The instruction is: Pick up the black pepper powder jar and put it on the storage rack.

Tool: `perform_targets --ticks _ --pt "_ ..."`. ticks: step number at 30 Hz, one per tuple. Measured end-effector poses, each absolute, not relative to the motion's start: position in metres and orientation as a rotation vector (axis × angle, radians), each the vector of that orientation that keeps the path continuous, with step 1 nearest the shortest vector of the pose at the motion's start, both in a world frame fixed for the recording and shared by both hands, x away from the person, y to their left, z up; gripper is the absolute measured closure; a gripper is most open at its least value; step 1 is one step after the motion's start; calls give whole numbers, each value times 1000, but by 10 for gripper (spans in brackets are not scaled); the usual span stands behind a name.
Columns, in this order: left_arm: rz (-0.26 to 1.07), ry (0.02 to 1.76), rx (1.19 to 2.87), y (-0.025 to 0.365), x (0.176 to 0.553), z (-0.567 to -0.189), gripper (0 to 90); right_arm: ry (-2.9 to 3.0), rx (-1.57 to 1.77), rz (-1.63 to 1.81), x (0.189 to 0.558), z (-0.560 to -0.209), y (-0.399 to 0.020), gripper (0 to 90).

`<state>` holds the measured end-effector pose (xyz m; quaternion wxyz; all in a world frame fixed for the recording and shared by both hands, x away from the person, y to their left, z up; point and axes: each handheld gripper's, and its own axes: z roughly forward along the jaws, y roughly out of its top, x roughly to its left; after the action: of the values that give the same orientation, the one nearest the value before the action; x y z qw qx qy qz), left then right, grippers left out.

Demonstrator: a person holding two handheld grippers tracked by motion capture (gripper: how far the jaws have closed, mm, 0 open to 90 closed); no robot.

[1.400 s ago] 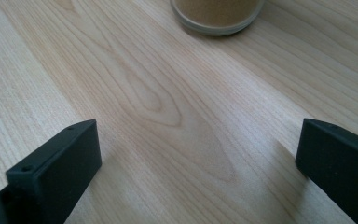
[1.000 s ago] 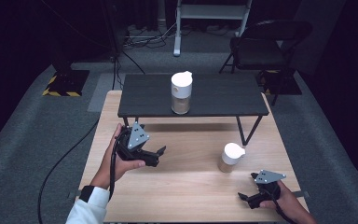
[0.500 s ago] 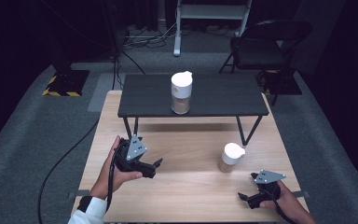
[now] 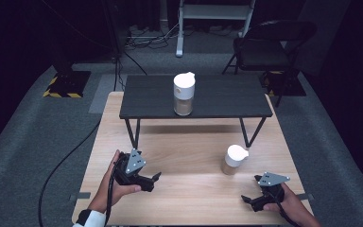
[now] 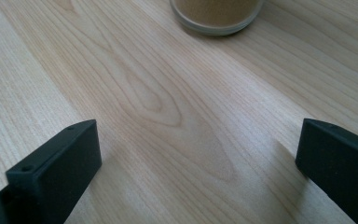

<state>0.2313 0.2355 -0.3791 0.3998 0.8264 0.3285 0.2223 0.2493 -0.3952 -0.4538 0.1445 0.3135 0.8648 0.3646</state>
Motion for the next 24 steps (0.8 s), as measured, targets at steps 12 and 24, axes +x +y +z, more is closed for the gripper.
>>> perform_targets --ticks 12,24 --pt "538 853 2134 235 226 -397 6 2492 905 1050 249 -454 -395 0" --pt "492 892 2164 235 223 -422 9 2492 904 1050 249 -454 -395 0"
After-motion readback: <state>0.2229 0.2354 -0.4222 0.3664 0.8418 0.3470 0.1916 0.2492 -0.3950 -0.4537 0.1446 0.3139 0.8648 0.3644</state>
